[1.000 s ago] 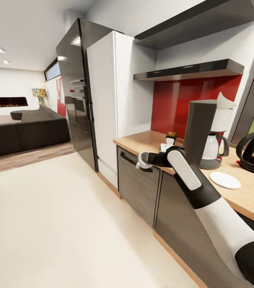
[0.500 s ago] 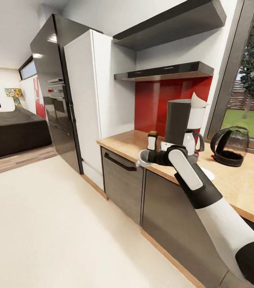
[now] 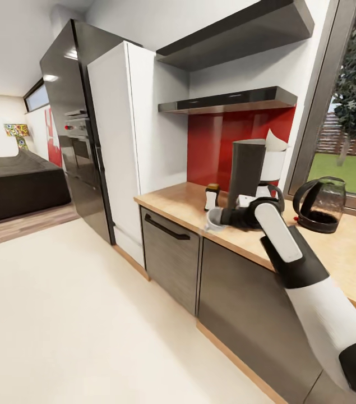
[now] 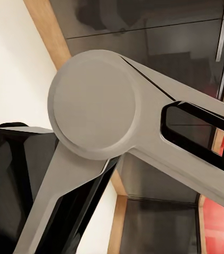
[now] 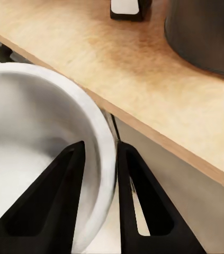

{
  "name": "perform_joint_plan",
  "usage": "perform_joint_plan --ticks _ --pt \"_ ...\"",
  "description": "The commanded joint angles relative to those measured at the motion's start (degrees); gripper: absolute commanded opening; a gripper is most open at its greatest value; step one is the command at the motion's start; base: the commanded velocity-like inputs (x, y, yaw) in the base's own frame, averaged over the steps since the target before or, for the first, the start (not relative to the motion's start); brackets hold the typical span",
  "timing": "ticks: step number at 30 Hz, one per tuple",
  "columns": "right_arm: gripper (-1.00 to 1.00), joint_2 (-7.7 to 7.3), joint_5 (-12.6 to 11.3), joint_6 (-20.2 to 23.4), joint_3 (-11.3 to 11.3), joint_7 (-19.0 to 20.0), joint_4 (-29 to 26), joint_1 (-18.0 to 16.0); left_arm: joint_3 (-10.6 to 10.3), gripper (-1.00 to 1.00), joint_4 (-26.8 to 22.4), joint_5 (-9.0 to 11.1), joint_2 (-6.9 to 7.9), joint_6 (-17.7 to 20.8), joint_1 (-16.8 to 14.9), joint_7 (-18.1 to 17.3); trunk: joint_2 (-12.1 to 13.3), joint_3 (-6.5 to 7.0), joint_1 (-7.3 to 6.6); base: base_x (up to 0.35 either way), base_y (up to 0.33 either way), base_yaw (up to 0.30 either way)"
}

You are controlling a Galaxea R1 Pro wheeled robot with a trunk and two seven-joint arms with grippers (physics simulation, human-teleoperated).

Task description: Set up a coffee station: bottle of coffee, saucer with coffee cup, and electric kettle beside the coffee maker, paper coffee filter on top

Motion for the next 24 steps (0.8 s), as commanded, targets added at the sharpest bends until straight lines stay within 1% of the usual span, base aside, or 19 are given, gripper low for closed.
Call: perform_joint_plan --ticks 1,4,5,6,7,9,10,12,13,15,16,19,20,21,22,24 --pt "-1.00 -0.07 -0.5 0.2 -0.1 -0.5 -0.1 -0.1 -0.5 1.00 0.0 0.4 0.01 0.2 0.0 -0.1 0.0 -0.06 0.00 0.000 0.000 0.000" --pt "-1.00 -0.44 -0.4 0.4 -0.4 -0.6 -0.8 -0.1 -0.5 1.00 0.0 0.4 0.01 0.2 0.0 -0.1 0.0 -0.06 0.00 0.000 0.000 0.000" --pt "-1.00 -5.78 -0.2 0.6 -0.6 -0.6 -1.6 -1.2 -0.5 1.00 0.0 0.4 0.07 0.2 0.0 -0.1 0.0 -0.06 0.00 0.000 0.000 0.000" --pt "-1.00 -6.53 -0.2 0.7 -0.6 -0.6 -1.6 -1.3 -0.5 1.00 0.0 0.4 0.07 0.2 0.0 -0.1 0.0 -0.06 0.00 0.000 0.000 0.000" --pt "-1.00 -8.09 -0.3 0.8 -0.6 -0.6 -1.6 -1.6 -0.5 1.00 0.0 0.4 0.08 0.2 0.0 -0.1 0.0 -0.06 0.00 0.000 0.000 0.000" --pt "-1.00 -9.57 -0.3 0.8 -0.6 -0.6 -1.4 -1.7 -0.5 1.00 0.0 0.4 0.08 0.2 0.0 -0.1 0.0 -0.06 0.00 0.000 0.000 0.000" --pt "-1.00 -10.96 -0.3 0.9 -0.6 -0.6 -1.0 -2.0 -0.5 1.00 0.0 0.4 0.08 0.2 0.0 -0.1 0.0 -0.06 0.00 0.000 0.000 0.000" --pt "-1.00 -12.37 -0.5 1.0 -0.7 -0.6 -0.6 -2.6 -0.5 1.00 0.0 0.4 0.09 0.2 0.0 -0.1 0.0 -0.06 0.00 0.000 0.000 0.000" --pt "-1.00 -13.85 -1.0 1.0 -0.6 -0.6 -0.1 -3.3 -0.5 1.00 0.0 0.4 0.09 0.2 0.0 -0.1 0.0 -0.06 0.00 0.000 0.000 0.000" --pt "-1.00 -15.31 -2.2 1.1 -0.6 -0.6 0.4 -4.0 -0.5 1.00 0.0 0.4 0.09 0.2 0.0 -0.1 0.0 -0.06 0.00 0.000 0.000 0.000" --pt "-1.00 -16.67 -4.0 1.1 -0.6 -0.6 1.0 -4.8 -0.5 1.00 0.0 0.4 0.09 0.2 0.0 -0.1 0.0 -0.06 0.00 0.000 0.000 0.000" --pt "-1.00 -18.51 -7.1 1.2 -0.6 -0.6 2.0 -6.1 -0.5 1.00 0.0 0.4 0.09 0.2 0.0 -0.1 0.0 -0.06 0.00 0.000 0.000 0.000" --pt "-1.00 -19.56 -8.8 1.2 -0.5 -0.6 2.7 -6.8 -0.5 1.00 0.0 0.4 0.09 0.2 0.0 -0.1 0.0 -0.06 0.00 0.000 0.000 0.000" --pt "-1.00 -20.54 -9.9 1.2 -0.5 -0.6 3.7 -7.4 -0.5 1.00 0.0 0.4 0.09 0.2 0.0 -0.1 0.0 -0.06 0.00 0.000 0.000 0.000" --pt "-1.00 -22.69 -11.4 1.2 -0.5 -0.6 6.6 -8.7 -0.5 1.00 0.0 0.4 0.09 0.2 0.0 -0.1 0.0 -0.06 0.00 0.000 0.000 0.000" --pt "-1.00 -23.46 -11.7 1.2 -0.5 -0.6 7.5 -9.0 -0.5 1.00 0.0 0.4 0.09 0.2 0.0 -0.1 0.0 -0.06 0.00 0.000 0.000 0.000"
